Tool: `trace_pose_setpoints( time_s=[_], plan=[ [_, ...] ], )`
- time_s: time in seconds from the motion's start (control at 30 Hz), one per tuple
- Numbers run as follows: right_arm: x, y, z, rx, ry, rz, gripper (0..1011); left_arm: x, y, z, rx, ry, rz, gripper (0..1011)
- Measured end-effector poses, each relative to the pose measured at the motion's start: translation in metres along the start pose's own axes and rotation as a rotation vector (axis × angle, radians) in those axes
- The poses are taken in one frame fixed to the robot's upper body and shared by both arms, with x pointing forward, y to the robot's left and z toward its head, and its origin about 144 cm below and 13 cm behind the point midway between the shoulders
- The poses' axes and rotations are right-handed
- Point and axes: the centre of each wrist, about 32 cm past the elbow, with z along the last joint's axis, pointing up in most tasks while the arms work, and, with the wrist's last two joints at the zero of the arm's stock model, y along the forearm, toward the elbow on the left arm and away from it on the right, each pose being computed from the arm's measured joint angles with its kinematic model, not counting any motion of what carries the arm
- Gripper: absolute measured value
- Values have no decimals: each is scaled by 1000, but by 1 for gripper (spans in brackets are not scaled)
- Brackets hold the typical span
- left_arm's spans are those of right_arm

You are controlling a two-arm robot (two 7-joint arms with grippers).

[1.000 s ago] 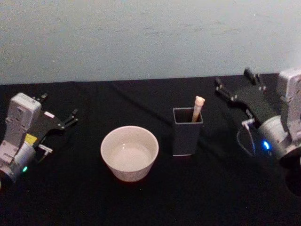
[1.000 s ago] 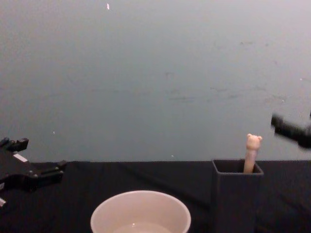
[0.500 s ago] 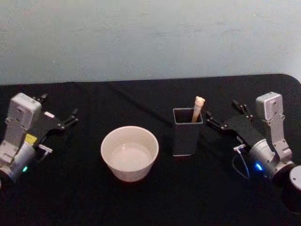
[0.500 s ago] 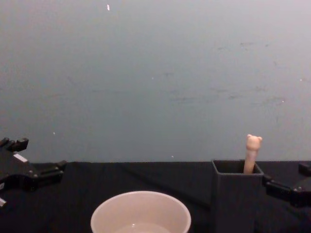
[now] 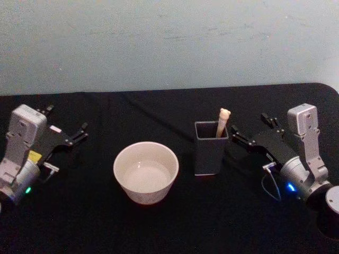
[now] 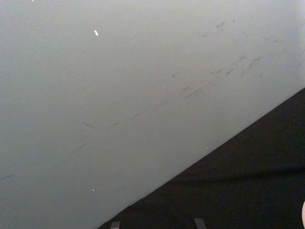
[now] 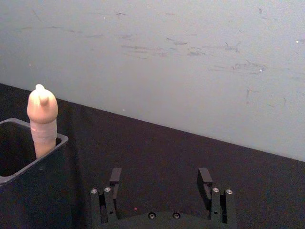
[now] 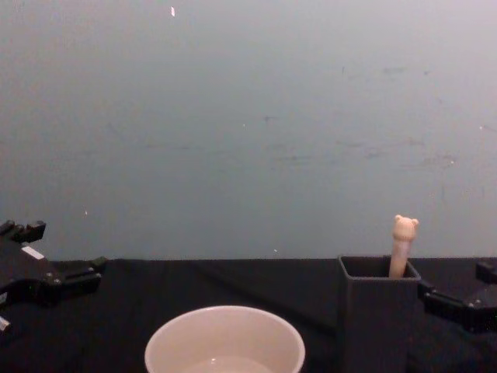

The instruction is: Pick up the stirring spoon with one hand, stir inside the cup, then place it back in its original position.

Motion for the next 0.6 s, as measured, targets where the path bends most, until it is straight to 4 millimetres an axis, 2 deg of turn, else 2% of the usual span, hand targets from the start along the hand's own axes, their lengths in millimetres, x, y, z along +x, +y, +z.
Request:
trace_pose_setpoints(
  time_s=[0.6],
  plan=[
    [0, 0, 0, 2, 0, -1, 1000, 0, 0, 0, 0, 0, 0, 1002]
  ],
)
